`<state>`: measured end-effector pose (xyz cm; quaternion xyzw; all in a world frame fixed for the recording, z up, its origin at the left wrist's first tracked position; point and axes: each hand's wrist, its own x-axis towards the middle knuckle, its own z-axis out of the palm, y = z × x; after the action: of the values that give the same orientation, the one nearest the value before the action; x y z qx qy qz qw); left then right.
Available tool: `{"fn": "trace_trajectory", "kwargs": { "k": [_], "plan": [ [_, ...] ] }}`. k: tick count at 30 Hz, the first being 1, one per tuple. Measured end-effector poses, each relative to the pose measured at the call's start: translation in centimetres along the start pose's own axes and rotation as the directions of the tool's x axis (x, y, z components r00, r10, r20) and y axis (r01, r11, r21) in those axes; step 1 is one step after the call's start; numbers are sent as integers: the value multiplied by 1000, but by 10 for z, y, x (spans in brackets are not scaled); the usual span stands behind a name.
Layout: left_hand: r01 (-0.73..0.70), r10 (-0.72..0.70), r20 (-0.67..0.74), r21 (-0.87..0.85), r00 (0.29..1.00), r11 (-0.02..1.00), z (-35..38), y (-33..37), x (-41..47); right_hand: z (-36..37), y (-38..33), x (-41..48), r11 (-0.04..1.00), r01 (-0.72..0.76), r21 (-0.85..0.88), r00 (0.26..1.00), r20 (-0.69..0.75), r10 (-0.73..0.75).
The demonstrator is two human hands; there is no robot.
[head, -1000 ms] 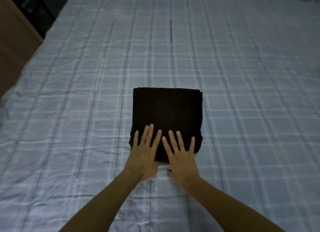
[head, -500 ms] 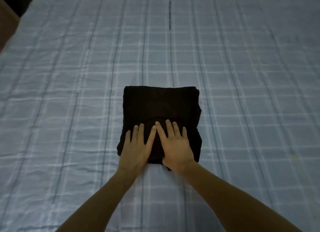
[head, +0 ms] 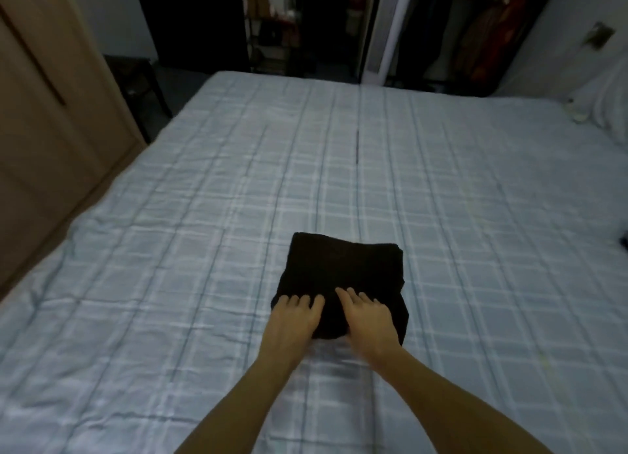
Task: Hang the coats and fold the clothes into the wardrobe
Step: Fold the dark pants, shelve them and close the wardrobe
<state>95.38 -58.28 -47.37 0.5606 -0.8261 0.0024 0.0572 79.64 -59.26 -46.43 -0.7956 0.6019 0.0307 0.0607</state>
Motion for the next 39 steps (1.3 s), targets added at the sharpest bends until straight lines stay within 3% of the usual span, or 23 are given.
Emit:
{"fn": "trace_trajectory", "kwargs": {
  "k": [6,11,14,17,23,30,39],
  "plan": [
    [53,-68,138,106,988,993,45,11,-51,47,-1,-33,991,-87,-102,995,-49,82],
    [11,-21,66,152,998,988,88,18,-36,96,-6,-49,980,9,-198,996,-89,-27],
    [-43,50,-27,204,998,978,105,15,-20,111,5,-43,977,-3,-212,997,-71,-12],
    [-21,18,15,209,1000,978,107,10,9,102,19,-9,975,-29,-220,999,-39,21],
    [-27,-2,146,197,989,980,111,11,42,95,30,26,992,-86,-88,995,39,90],
    [-20,17,30,113,999,993,109,1,63,87,41,50,998,-54,-9,998,13,54],
    [-38,45,-66,105,997,994,50,1,51,33,30,32,998,-18,56,981,-191,28]
  ]
}}
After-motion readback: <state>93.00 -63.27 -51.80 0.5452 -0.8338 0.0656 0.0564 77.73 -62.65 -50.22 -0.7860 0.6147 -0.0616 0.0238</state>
